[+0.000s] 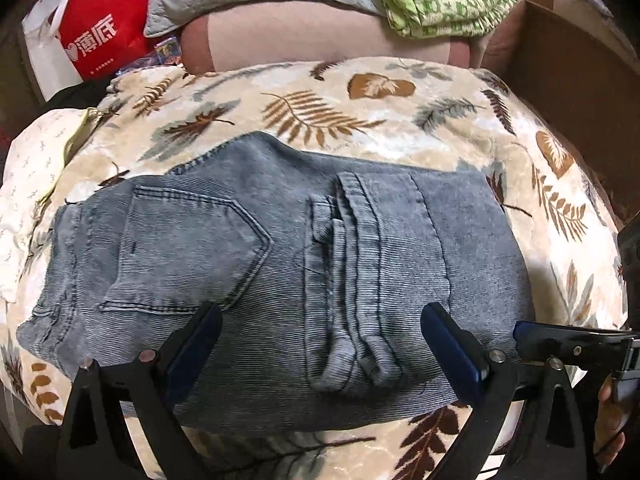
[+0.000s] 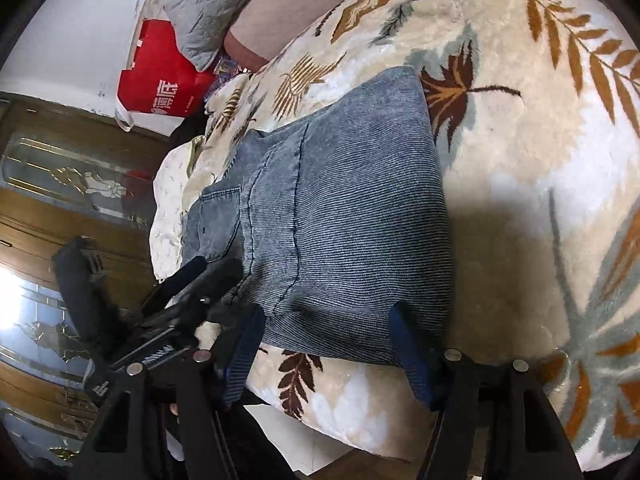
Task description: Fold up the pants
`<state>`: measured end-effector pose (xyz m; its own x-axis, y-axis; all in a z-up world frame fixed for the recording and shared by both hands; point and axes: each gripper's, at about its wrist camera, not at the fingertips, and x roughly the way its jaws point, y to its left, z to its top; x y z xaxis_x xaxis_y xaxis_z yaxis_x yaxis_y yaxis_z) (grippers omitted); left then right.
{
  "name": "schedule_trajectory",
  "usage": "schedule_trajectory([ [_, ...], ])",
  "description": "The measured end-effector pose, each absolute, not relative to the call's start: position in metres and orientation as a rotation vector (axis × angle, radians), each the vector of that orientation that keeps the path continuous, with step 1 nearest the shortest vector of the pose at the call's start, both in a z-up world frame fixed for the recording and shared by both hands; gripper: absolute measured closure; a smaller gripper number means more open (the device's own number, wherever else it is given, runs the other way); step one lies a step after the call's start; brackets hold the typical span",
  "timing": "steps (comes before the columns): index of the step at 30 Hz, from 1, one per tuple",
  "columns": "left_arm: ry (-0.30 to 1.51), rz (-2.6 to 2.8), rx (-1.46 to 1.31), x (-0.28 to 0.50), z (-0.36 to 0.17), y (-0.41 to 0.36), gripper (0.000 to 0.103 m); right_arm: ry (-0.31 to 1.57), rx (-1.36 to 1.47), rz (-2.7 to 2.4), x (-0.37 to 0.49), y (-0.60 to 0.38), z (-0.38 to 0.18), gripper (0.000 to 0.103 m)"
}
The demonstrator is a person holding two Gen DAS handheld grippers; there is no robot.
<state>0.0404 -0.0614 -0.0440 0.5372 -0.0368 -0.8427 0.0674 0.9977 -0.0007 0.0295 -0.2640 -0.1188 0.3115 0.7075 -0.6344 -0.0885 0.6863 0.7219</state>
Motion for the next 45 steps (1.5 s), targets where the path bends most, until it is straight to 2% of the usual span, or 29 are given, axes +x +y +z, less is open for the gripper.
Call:
schedule_trajectory([
  [13, 0.948, -0.029, 0.036, 0.027, -0.030, -0.048, 0.003, 1.150, 0.574, 0.535, 0.022, -0.261, -0.111, 0.035],
  [23, 0.860, 0.029, 0.046, 0.013, -0.013, -0.026, 0.003, 1.057, 0.380, 0.483, 0.022, -0.232, -0.057, 0.035],
  [27, 0.863, 0.051, -0.001, 0.010, -0.012, -0.005, 0.003, 1.065, 0.367, 0.485, 0.034, -0.214, -0.060, 0.035],
  [29, 0.875, 0.063, -0.079, 0.008, -0.015, 0.015, 0.003, 1.115, 0.321, 0.458, 0.039, -0.202, -0.078, 0.029],
  [31, 0.875, 0.083, -0.199, 0.001, -0.018, 0.045, 0.003, 1.189, 0.242, 0.432, 0.045, -0.190, -0.104, 0.029],
  [40, 0.855, 0.279, -0.894, -0.041, -0.071, 0.211, 0.004, 1.108, 0.170, 0.483, 0.047, -0.150, -0.054, 0.028],
  [45, 0.890, 0.247, -0.979, -0.029, -0.091, 0.224, 0.004, 1.130, 0.152, 0.554, 0.054, -0.108, -0.059, 0.028],
])
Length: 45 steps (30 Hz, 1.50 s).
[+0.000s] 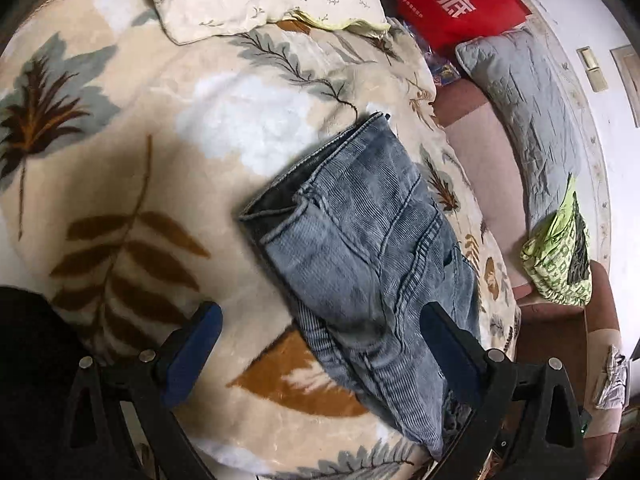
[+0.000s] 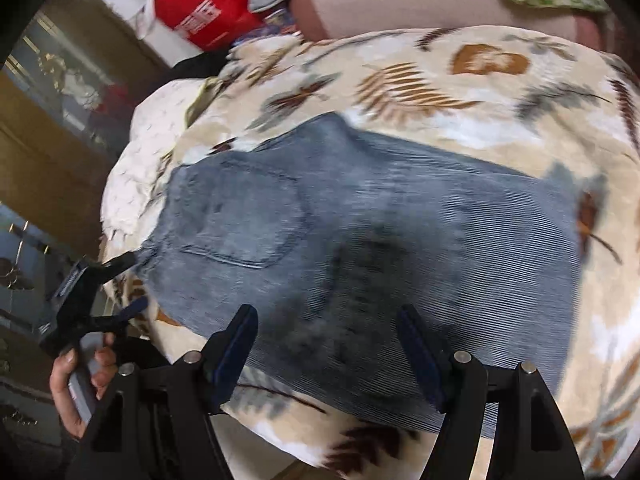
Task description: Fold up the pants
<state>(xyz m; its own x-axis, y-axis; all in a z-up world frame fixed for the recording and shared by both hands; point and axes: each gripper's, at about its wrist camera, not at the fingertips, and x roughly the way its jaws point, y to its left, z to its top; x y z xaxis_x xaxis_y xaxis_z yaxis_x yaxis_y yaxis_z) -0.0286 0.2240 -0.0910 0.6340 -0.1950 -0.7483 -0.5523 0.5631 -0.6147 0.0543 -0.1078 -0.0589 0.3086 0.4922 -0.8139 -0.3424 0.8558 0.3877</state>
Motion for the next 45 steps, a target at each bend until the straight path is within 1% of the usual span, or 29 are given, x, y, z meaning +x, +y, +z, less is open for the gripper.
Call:
schedule_trajectory([
  [4, 0.880, 0.225, -1.003, -0.011, -0.089, 0.231, 0.004, 1.152, 0.153, 0.579, 0.058, -0.085, -0.067, 0.028],
  [11, 0.842, 0.180, -1.052, -0.002, -0.093, 0.241, 0.004, 1.175, 0.241, 0.604, 0.077, -0.072, -0.066, 0.028],
  [12, 0.821, 0.162, -1.067, 0.000, -0.093, 0.243, 0.013, 1.180, 0.247, 0.602, 0.079, -0.070, -0.068, 0.028],
  [13, 0.820, 0.152, -1.071, 0.002, -0.093, 0.242, 0.028, 1.182, 0.252, 0.605, 0.080, -0.067, -0.069, 0.028],
  [14, 0.834, 0.157, -1.070, 0.004, -0.096, 0.242, 0.039, 1.186, 0.265, 0.612, 0.081, -0.064, -0.071, 0.028],
  [15, 0.850, 0.167, -1.059, 0.005, -0.098, 0.242, 0.067, 1.188, 0.279, 0.615, 0.083, -0.063, -0.073, 0.028],
  [16, 0.877, 0.181, -1.038, 0.007, -0.102, 0.242, 0.079, 1.189, 0.302, 0.616, 0.085, -0.061, -0.074, 0.028],
  [17, 0.875, 0.182, -1.039, 0.007, -0.104, 0.241, 0.080, 1.192, 0.329, 0.612, 0.087, -0.059, -0.075, 0.028],
  [19, 0.860, 0.185, -1.007, 0.008, -0.099, 0.238, 0.088, 1.219, 0.383, 0.609, 0.093, -0.052, -0.079, 0.028],
  [21, 0.852, 0.185, -0.963, 0.011, -0.092, 0.234, 0.089, 1.240, 0.442, 0.646, 0.099, -0.040, -0.083, 0.028],
  [23, 0.846, 0.183, -0.924, 0.013, -0.085, 0.229, 0.090, 1.320, 0.391, 0.606, 0.105, -0.024, -0.101, 0.026],
  [25, 0.844, 0.192, -0.890, 0.015, -0.079, 0.226, 0.090, 1.344, 0.408, 0.594, 0.111, -0.023, -0.099, 0.025],
  [26, 0.841, 0.191, -0.880, 0.014, -0.076, 0.225, 0.090, 1.345, 0.455, 0.605, 0.112, -0.027, -0.090, 0.026],
  [28, 0.830, 0.192, -0.854, 0.014, -0.068, 0.223, 0.090, 1.283, 0.522, 0.658, 0.112, -0.035, -0.073, 0.026],
  [29, 0.828, 0.194, -0.843, 0.016, -0.066, 0.220, 0.091, 1.265, 0.545, 0.656, 0.113, -0.038, -0.072, 0.026],
  [30, 0.824, 0.195, -0.833, 0.017, -0.062, 0.217, 0.091, 1.287, 0.558, 0.649, 0.115, -0.037, -0.081, 0.026],
  [31, 0.821, 0.191, -0.818, 0.019, -0.057, 0.213, 0.091, 1.391, 0.550, 0.656, 0.120, -0.029, -0.106, 0.025],
  [32, 0.817, 0.185, -0.801, 0.020, -0.052, 0.208, 0.091, 1.400, 0.563, 0.667, 0.121, -0.030, -0.116, 0.026],
  [34, 0.795, 0.176, -0.731, 0.023, -0.033, 0.194, 0.091, 1.341, 0.679, 0.686, 0.114, -0.050, -0.105, 0.027],
  [35, 0.785, 0.166, -0.705, 0.025, -0.024, 0.187, 0.091, 1.286, 0.713, 0.717, 0.107, -0.065, -0.091, 0.027],
  [39, 0.725, 0.101, -0.542, 0.033, 0.016, 0.134, 0.091, 1.093, 0.727, 0.642, 0.075, -0.149, -0.052, 0.027],
  [45, 0.676, -0.070, -0.283, 0.035, 0.047, 0.020, 0.092, 0.953, 0.855, 0.410, 0.026, -0.295, -0.056, 0.027],
])
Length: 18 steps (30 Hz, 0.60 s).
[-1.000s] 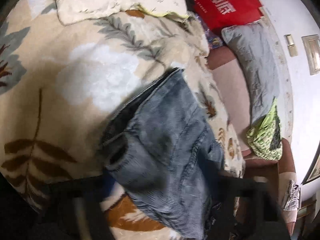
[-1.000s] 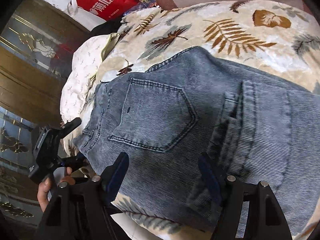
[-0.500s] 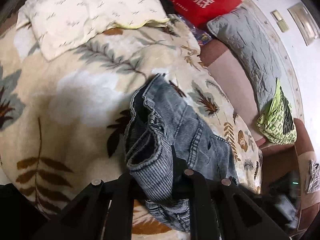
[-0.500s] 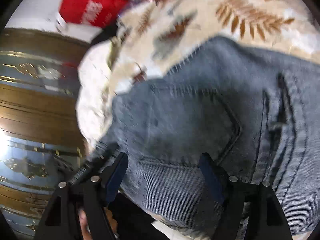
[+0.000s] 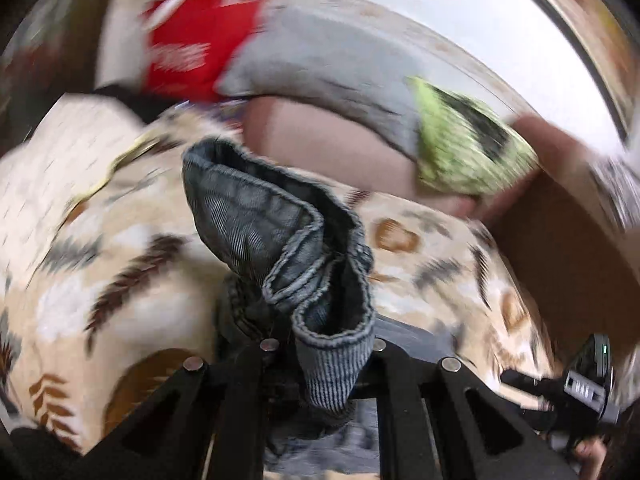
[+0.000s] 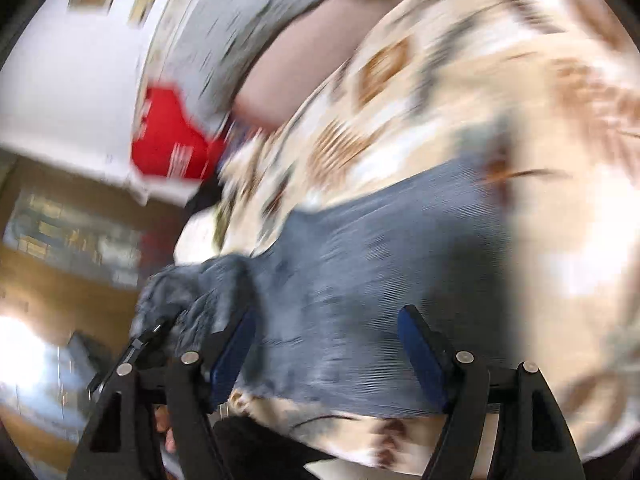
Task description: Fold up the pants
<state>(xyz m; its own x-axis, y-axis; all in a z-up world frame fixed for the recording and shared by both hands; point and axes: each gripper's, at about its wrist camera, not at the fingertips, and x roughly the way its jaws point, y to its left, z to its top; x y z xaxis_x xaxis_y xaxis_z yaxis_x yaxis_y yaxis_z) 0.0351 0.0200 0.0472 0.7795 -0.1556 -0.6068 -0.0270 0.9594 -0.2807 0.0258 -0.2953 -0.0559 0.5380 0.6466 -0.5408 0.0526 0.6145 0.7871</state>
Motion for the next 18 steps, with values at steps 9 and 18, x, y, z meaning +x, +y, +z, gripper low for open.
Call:
schedule_trajectory([
  [9, 0.929, -0.315, 0.053, 0.045, -0.039, -0.162, 0.089, 0.892, 1.000, 0.274, -0.015, -0.391, -0.087, 0.027],
  [18, 0.893, -0.519, 0.016, 0.008, -0.002, -0.141, 0.038, 0.890, 0.904, 0.288, -0.011, -0.381, -0.079, 0.027],
])
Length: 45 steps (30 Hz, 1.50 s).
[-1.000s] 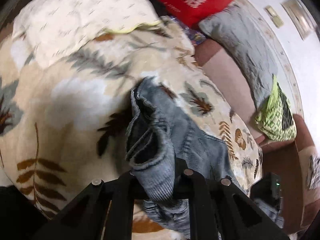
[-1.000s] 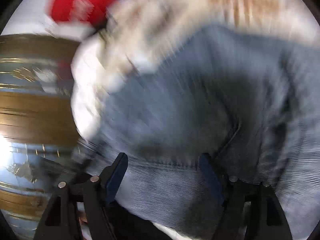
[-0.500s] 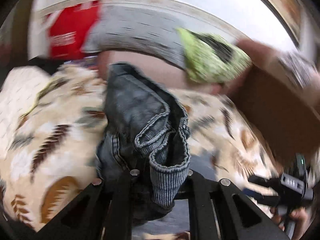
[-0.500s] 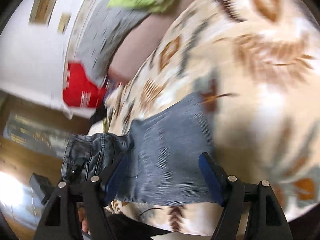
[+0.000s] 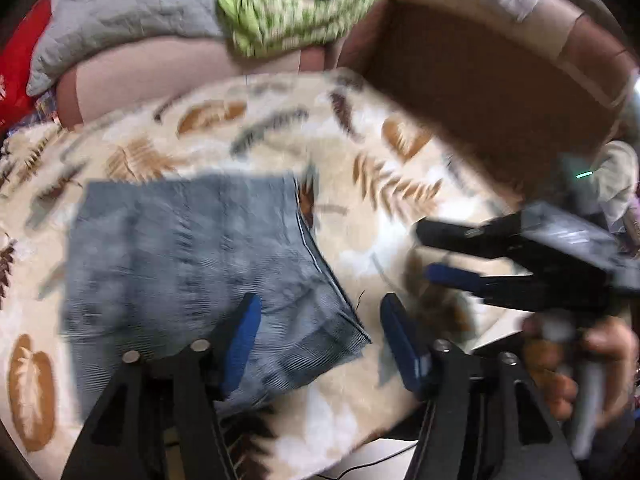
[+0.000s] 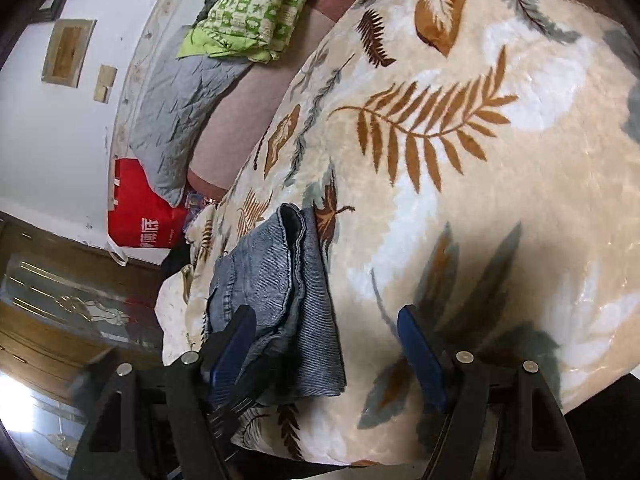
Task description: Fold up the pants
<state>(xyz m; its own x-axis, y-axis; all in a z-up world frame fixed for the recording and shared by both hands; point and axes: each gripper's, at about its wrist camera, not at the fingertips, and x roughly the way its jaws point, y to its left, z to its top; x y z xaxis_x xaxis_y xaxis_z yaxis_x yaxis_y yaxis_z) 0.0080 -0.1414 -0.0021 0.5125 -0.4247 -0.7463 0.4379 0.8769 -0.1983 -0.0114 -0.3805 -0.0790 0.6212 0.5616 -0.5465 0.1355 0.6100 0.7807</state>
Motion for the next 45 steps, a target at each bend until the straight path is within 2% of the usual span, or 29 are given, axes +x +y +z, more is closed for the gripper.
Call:
schedule_trajectory([
  [3, 0.806, -0.483, -0.058, -0.010, 0.022, -0.096, 0.030, 0.890, 0.864, 0.350, -0.007, -0.360, -0.063, 0.027],
  [5, 0.760, -0.357, -0.117, -0.012, 0.029, -0.049, 0.029, 0.885, 0.854, 0.431, -0.002, -0.339, -0.047, 0.027],
  [8, 0.804, -0.164, -0.145, 0.002, 0.016, -0.006, 0.029, 0.921, 0.877, 0.569, 0.008, -0.304, -0.036, 0.026],
  [11, 0.883, -0.092, -0.213, 0.018, -0.011, 0.018, 0.029, 1.009, 0.829, 0.601, 0.014, -0.273, -0.049, 0.026],
  [13, 0.976, -0.102, -0.164, 0.026, -0.035, 0.008, 0.029, 1.105, 0.786, 0.455, 0.017, -0.272, -0.080, 0.027],
  [14, 1.029, -0.124, -0.133, 0.029, -0.047, 0.002, 0.029, 1.161, 0.841, 0.397, 0.017, -0.278, -0.103, 0.035],
  [15, 1.053, -0.137, -0.113, 0.028, -0.056, -0.005, 0.028, 1.144, 0.892, 0.394, 0.013, -0.284, -0.111, 0.037],
  [22, 0.895, -0.111, -0.221, 0.017, -0.019, 0.013, 0.029, 1.008, 0.744, 0.400, 0.002, -0.273, -0.038, 0.033],
  [25, 1.031, -0.144, -0.087, 0.031, -0.047, -0.015, 0.028, 0.968, 0.666, 0.411, 0.011, -0.263, -0.020, 0.031],
  [28, 1.020, -0.109, -0.025, 0.023, -0.053, -0.025, 0.028, 1.047, 0.719, 0.456, 0.030, -0.259, -0.047, 0.026],
  [30, 1.022, -0.125, -0.058, 0.021, -0.042, -0.022, 0.028, 1.207, 0.711, 0.350, 0.039, -0.263, -0.089, 0.031],
  [34, 0.915, -0.103, -0.043, 0.020, -0.012, -0.021, 0.028, 1.096, 0.628, 0.396, 0.042, -0.260, -0.042, 0.032],
  [37, 1.040, -0.145, 0.023, 0.035, -0.038, -0.040, 0.027, 1.019, 0.572, 0.463, 0.067, -0.246, -0.001, 0.031],
  [38, 1.051, -0.135, 0.044, 0.036, -0.045, -0.044, 0.027, 1.008, 0.566, 0.490, 0.080, -0.240, 0.004, 0.027],
  [40, 1.029, -0.112, 0.044, 0.035, -0.053, -0.049, 0.027, 1.032, 0.534, 0.488, 0.104, -0.234, -0.005, 0.026],
  [42, 1.038, -0.113, -0.005, 0.035, -0.054, -0.045, 0.027, 1.170, 0.420, 0.275, 0.133, -0.239, -0.050, 0.026],
  [43, 1.047, -0.135, -0.026, 0.036, -0.055, -0.044, 0.027, 1.239, 0.405, 0.204, 0.139, -0.245, -0.071, 0.031],
  [45, 1.032, -0.144, -0.021, 0.034, -0.055, -0.042, 0.027, 1.210, 0.396, 0.223, 0.132, -0.249, -0.067, 0.032],
])
